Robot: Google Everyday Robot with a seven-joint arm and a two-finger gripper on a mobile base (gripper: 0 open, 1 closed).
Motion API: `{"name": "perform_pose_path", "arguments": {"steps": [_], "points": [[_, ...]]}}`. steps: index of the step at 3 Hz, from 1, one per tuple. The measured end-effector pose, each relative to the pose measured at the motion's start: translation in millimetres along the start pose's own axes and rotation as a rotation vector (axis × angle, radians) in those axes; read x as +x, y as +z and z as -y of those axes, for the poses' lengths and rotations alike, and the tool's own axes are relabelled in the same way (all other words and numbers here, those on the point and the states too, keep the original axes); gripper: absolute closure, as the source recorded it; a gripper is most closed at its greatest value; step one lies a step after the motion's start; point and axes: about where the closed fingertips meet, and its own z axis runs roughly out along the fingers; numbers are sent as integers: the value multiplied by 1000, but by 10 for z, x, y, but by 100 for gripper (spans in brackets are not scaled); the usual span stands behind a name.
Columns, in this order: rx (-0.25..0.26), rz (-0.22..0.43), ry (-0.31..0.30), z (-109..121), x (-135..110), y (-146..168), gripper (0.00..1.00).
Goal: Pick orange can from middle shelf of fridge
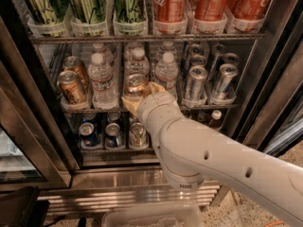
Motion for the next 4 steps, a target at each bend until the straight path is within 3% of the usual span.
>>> {"name": "perform_pose_path", "arguments": {"steps": [1, 3, 4], "points": [[-96, -18, -7, -250, 55, -9, 100], [-129, -14, 3, -345, 119, -110, 100], [-199, -3, 31, -518, 234, -366, 100]]}}
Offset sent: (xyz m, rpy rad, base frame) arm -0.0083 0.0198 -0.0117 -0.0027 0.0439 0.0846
